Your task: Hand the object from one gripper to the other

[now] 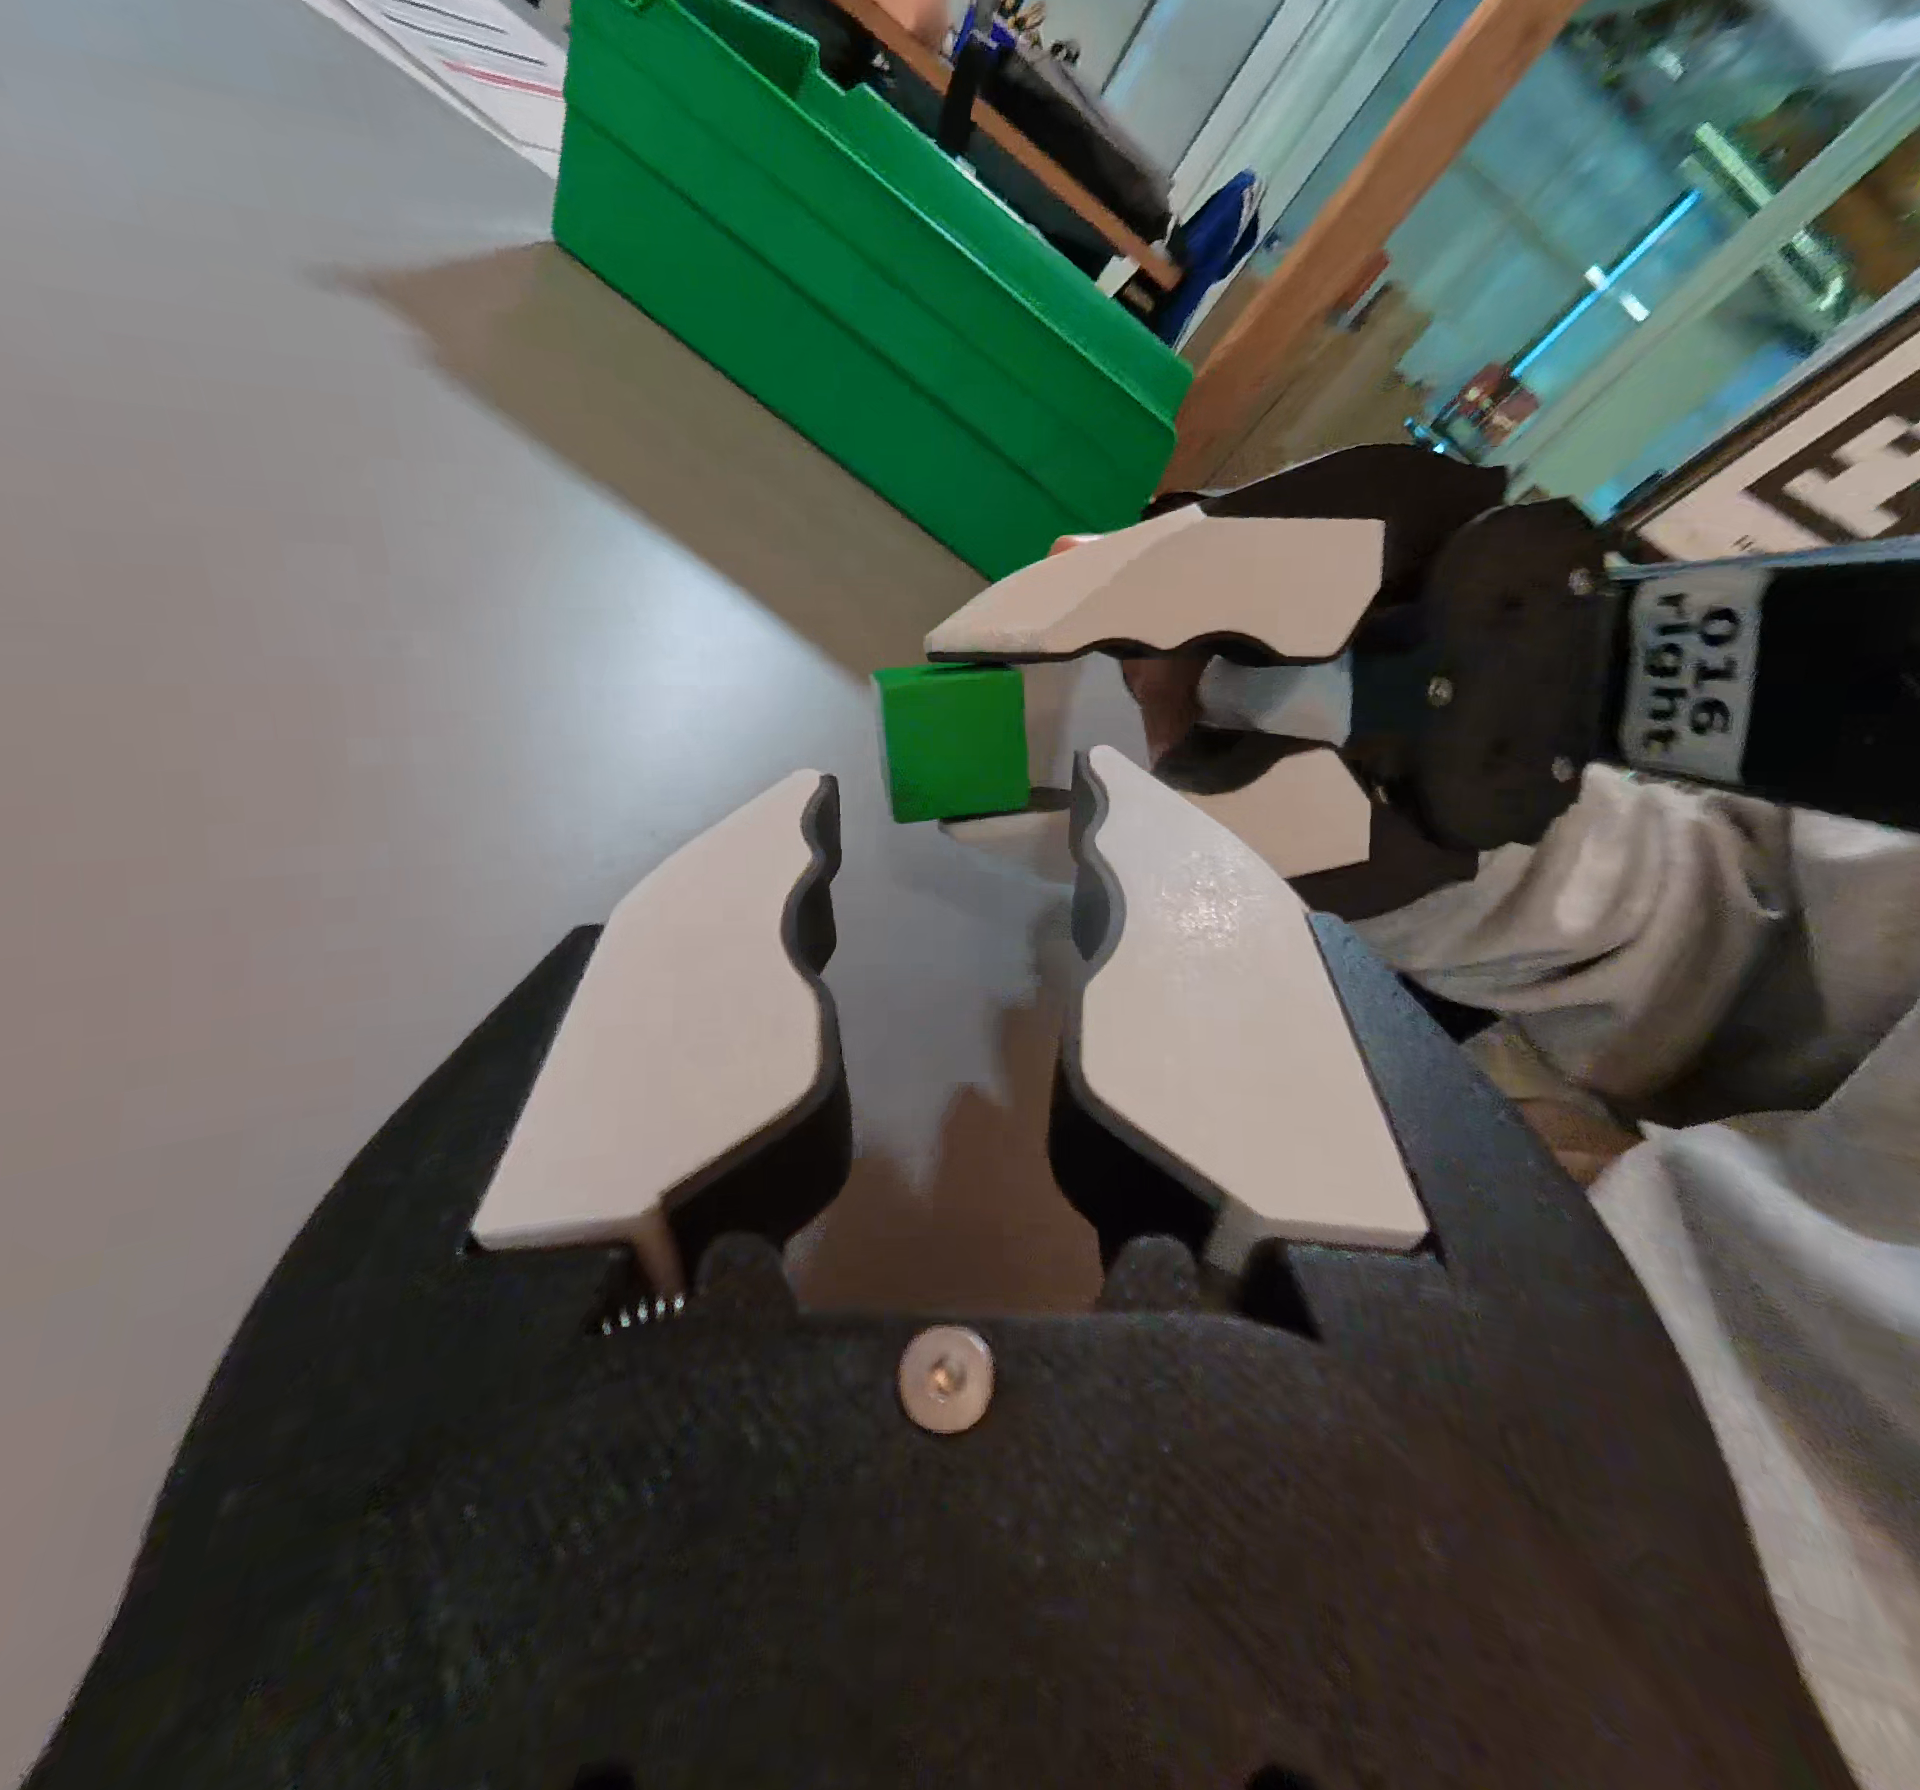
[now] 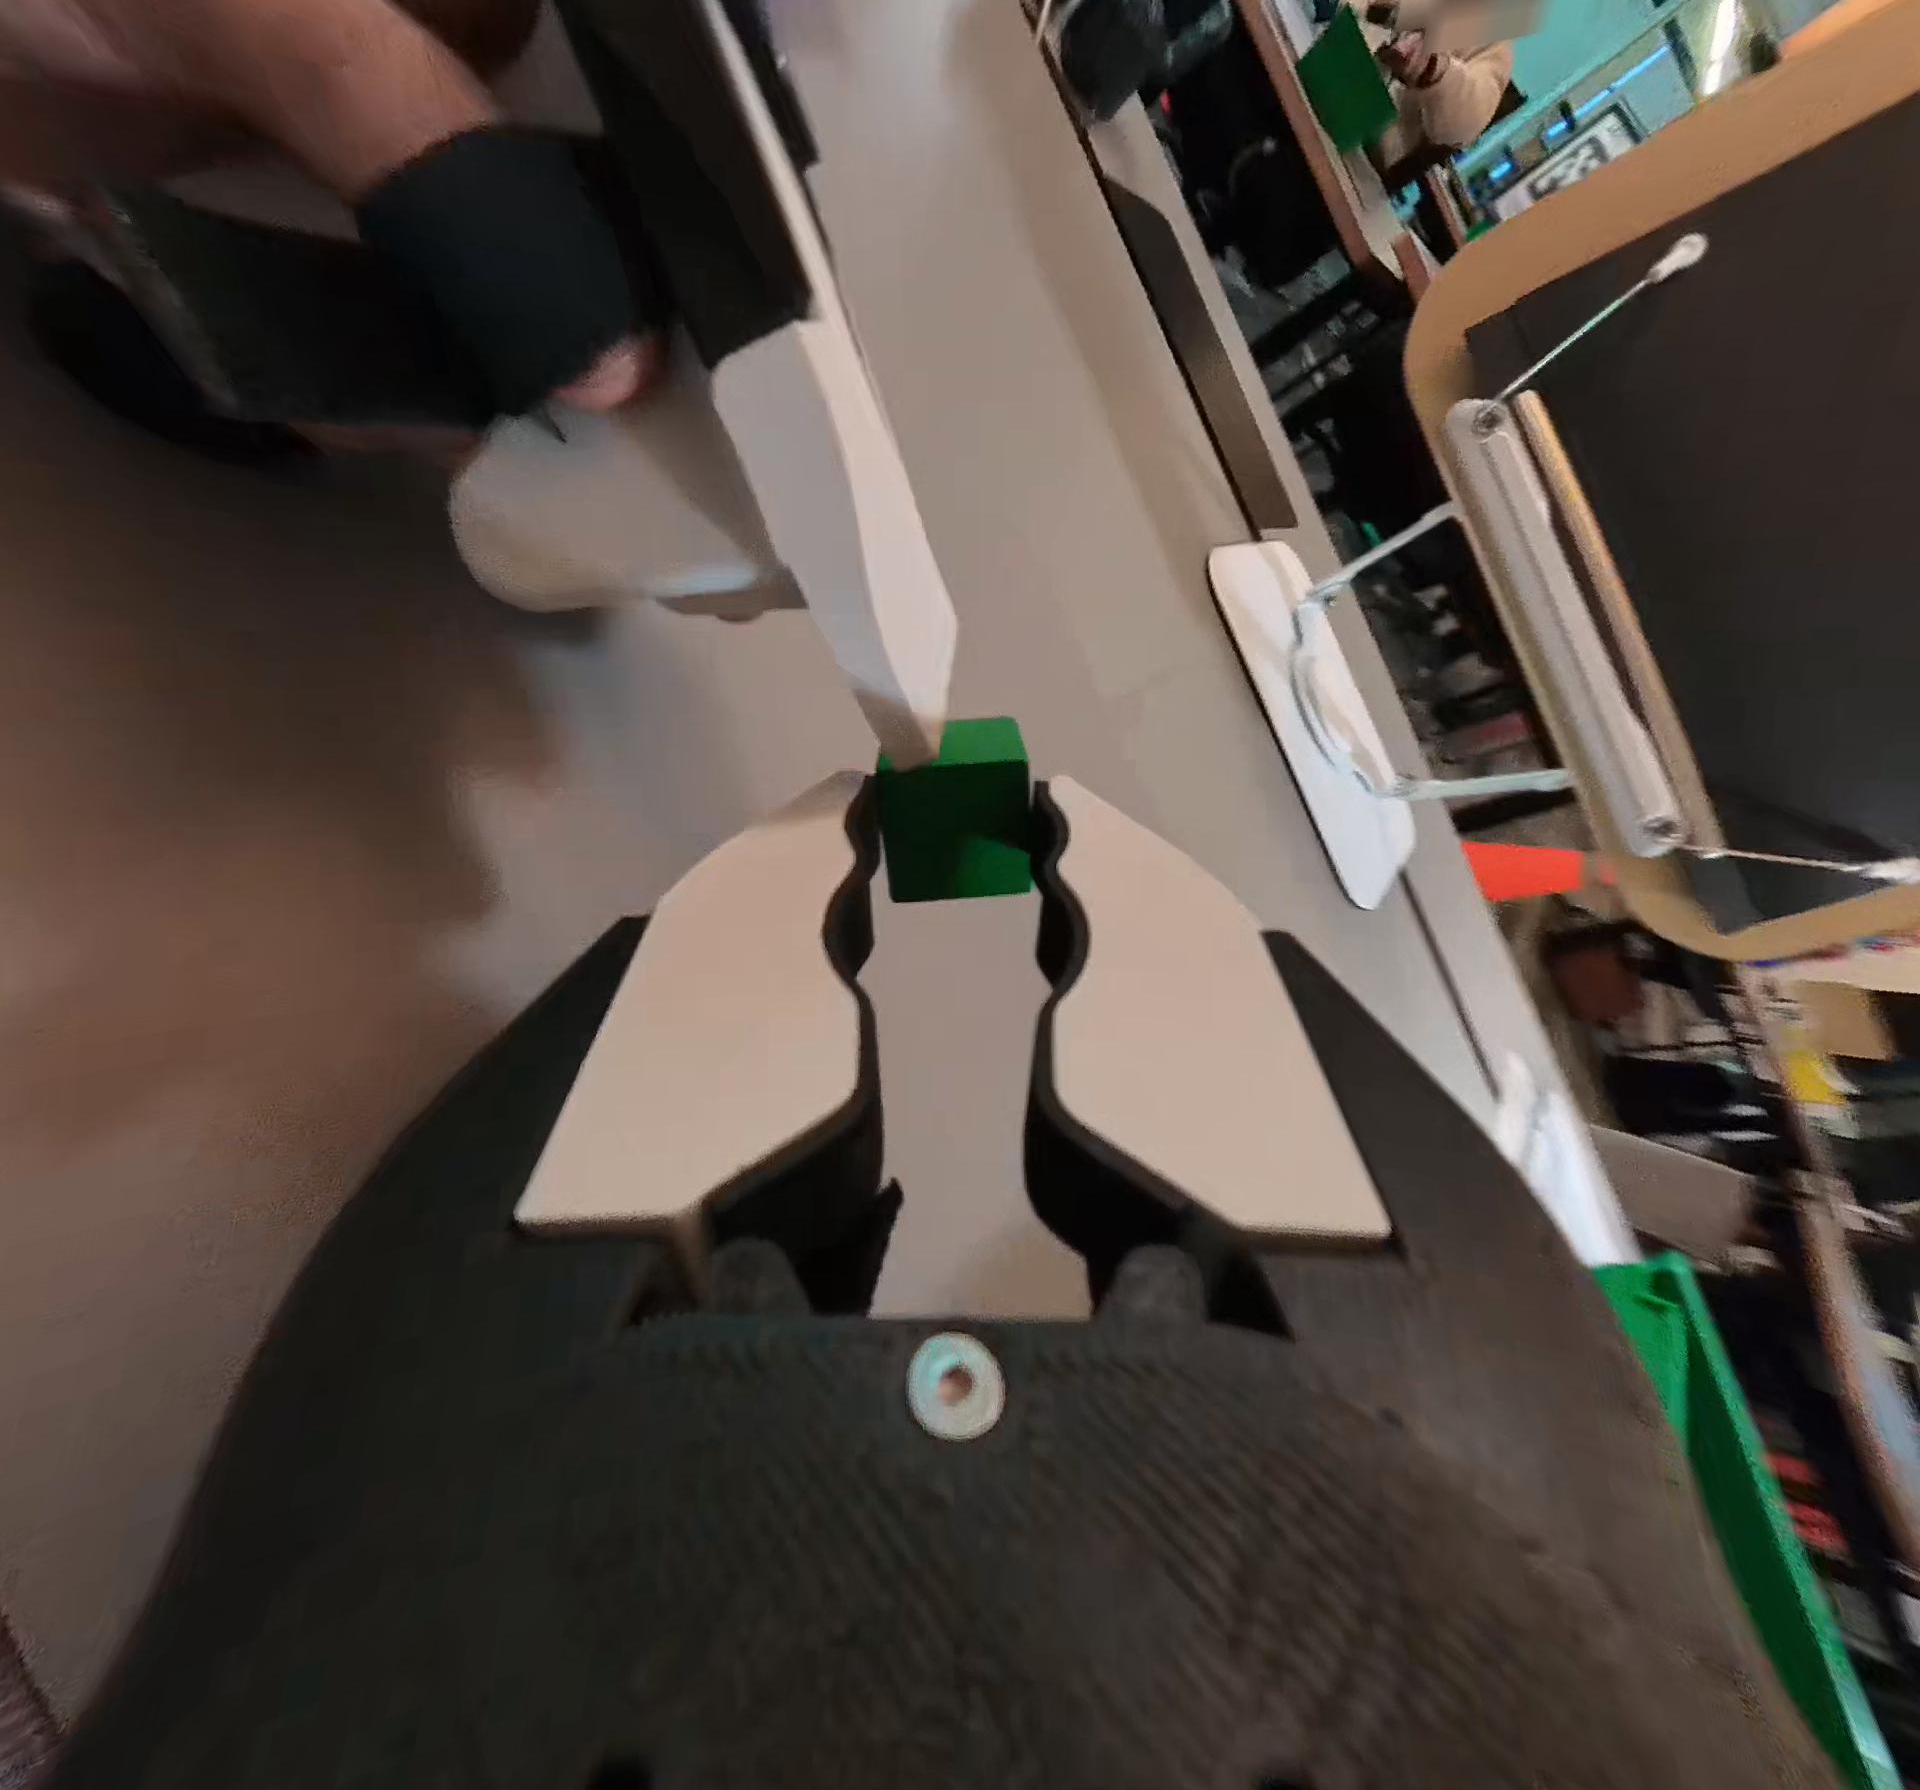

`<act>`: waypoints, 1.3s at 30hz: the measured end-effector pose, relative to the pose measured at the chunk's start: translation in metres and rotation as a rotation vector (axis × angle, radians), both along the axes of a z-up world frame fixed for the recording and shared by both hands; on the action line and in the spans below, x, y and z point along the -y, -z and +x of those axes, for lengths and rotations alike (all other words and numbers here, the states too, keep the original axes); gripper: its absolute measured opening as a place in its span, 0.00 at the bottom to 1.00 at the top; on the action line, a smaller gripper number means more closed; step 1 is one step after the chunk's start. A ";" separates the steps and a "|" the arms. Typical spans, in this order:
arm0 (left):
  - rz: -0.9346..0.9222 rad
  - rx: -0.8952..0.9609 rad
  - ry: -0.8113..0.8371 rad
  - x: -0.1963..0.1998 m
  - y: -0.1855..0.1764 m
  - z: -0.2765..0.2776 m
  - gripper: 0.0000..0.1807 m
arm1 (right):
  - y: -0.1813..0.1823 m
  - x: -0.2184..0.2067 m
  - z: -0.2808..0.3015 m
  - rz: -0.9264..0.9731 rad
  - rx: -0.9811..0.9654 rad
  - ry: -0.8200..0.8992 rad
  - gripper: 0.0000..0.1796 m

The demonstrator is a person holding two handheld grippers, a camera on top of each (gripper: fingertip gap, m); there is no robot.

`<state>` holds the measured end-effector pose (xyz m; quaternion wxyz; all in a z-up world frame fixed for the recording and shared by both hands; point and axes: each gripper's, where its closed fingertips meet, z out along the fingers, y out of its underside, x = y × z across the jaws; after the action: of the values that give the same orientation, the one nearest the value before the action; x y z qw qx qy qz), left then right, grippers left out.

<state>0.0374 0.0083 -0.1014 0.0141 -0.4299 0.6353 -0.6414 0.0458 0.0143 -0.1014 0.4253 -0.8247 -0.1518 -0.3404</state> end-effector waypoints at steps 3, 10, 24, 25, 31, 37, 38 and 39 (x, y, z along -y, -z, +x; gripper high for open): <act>0.055 0.009 0.001 0.004 0.003 -0.001 0.23 | 0.005 -0.002 -0.003 -0.078 0.120 0.025 0.16; 0.058 -0.024 -0.006 0.002 0.007 -0.001 0.15 | 0.004 -0.006 -0.006 -0.059 0.119 0.026 0.19; -0.292 -0.033 0.020 -0.017 -0.023 0.001 0.15 | -0.042 0.004 0.002 0.539 -0.874 -0.139 0.35; -0.303 -0.024 0.031 -0.016 -0.025 0.000 0.15 | -0.045 0.005 0.003 0.587 -0.981 -0.154 0.34; -0.304 0.016 0.105 -0.004 -0.032 -0.009 0.15 | -0.045 0.005 -0.002 0.635 -1.386 -0.223 0.30; -0.306 0.035 0.161 0.006 -0.035 -0.016 0.15 | -0.041 0.000 -0.018 0.565 -1.412 -0.266 0.15; -0.312 0.039 0.163 0.006 -0.036 -0.017 0.15 | -0.042 0.000 -0.019 0.567 -1.418 -0.269 0.15; -0.315 0.042 0.164 0.006 -0.037 -0.017 0.15 | -0.043 0.000 -0.019 0.565 -1.424 -0.270 0.15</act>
<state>0.0205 0.0025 -0.0645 -0.0927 -0.3601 0.5594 -0.7408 0.0265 0.0141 -0.0586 0.6521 -0.6794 0.1513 0.3005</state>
